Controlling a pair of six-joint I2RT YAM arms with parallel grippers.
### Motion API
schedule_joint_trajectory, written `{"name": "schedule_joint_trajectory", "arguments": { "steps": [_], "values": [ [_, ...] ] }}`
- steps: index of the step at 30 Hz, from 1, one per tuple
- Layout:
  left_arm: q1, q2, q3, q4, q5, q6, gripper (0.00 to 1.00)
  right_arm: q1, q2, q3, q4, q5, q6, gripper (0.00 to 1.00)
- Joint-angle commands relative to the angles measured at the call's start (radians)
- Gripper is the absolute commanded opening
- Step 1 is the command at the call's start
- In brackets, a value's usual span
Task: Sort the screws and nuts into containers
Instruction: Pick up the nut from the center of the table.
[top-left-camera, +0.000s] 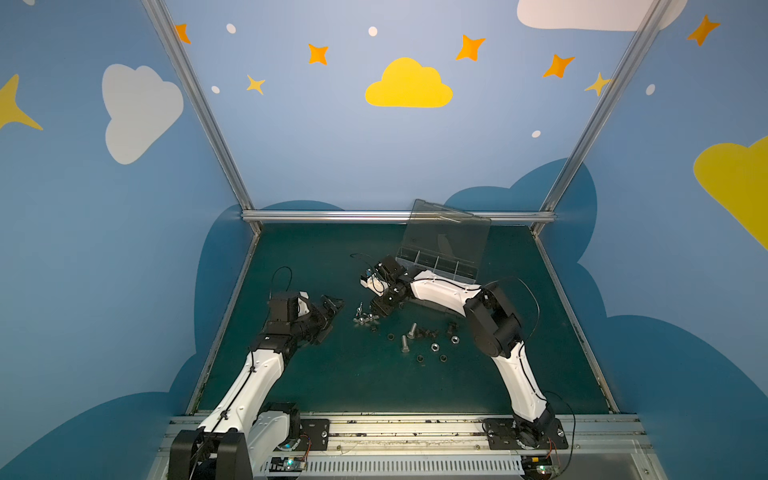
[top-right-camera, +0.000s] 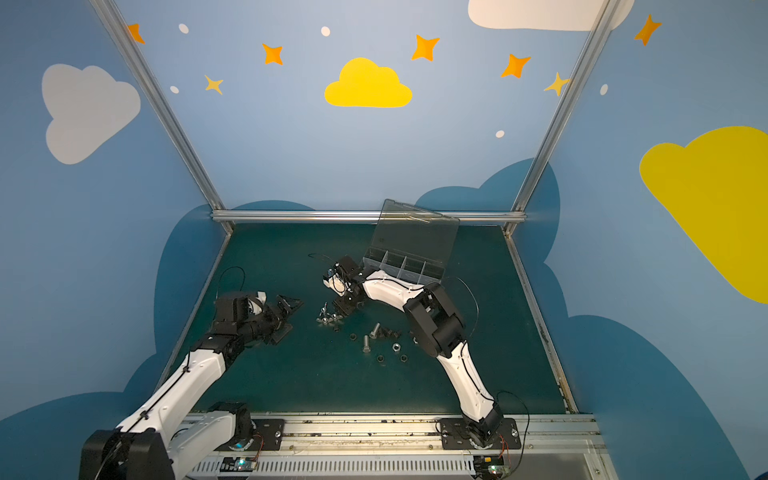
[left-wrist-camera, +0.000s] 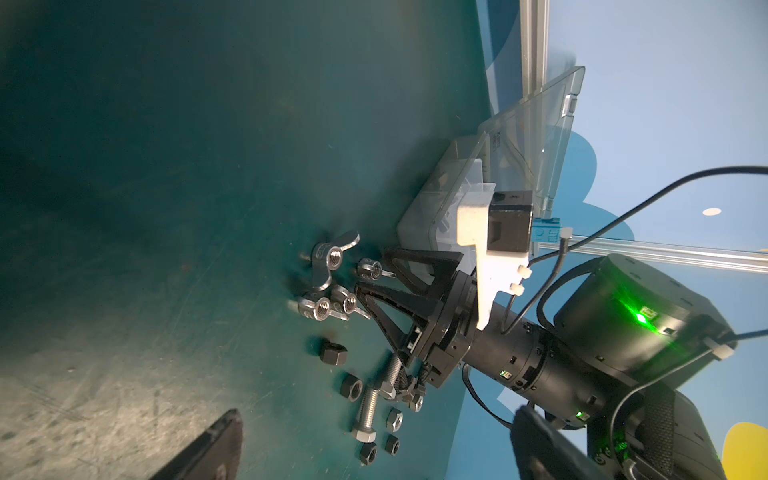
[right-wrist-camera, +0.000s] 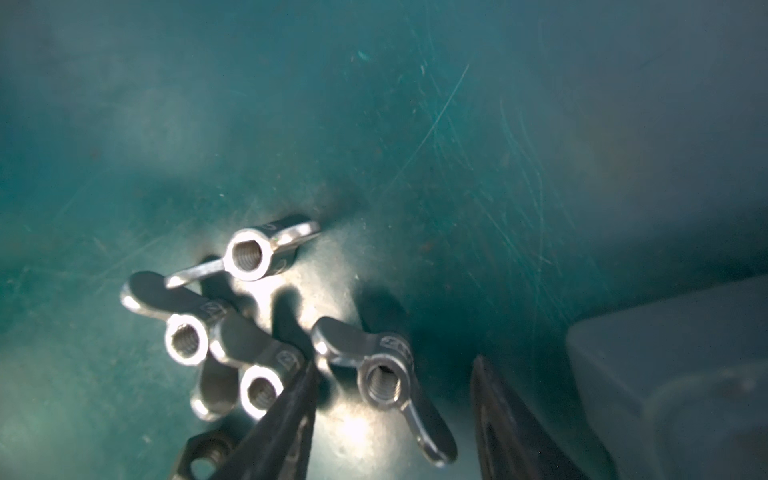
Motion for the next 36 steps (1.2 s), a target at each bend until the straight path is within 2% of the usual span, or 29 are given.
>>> {"name": "schedule_joint_trajectory", "arguments": {
  "steps": [1, 14, 22, 27, 30, 36],
  "values": [
    [0.006, -0.009, -0.009, -0.003, -0.005, 0.014, 0.99, 0.003, 0.025, 0.020, -0.014, -0.004, -0.003, 0.56],
    [0.009, -0.022, -0.016, -0.010, -0.007, 0.016, 0.99, 0.003, 0.045, 0.029, -0.018, -0.003, 0.004, 0.40],
    [0.016, -0.022, -0.021, -0.007, -0.002, 0.016, 1.00, 0.003, 0.039, 0.022, -0.015, -0.006, 0.012, 0.23],
    [0.019, -0.025, -0.025, -0.007, 0.001, 0.017, 1.00, -0.002, 0.013, 0.006, -0.007, -0.023, 0.023, 0.07],
    [0.020, -0.028, -0.026, -0.008, 0.003, 0.017, 1.00, -0.009, -0.019, -0.010, 0.009, -0.038, 0.035, 0.01],
    [0.024, -0.035, -0.030, -0.010, 0.004, 0.018, 0.99, -0.048, -0.115, -0.032, 0.036, -0.111, 0.058, 0.00]
  ]
}}
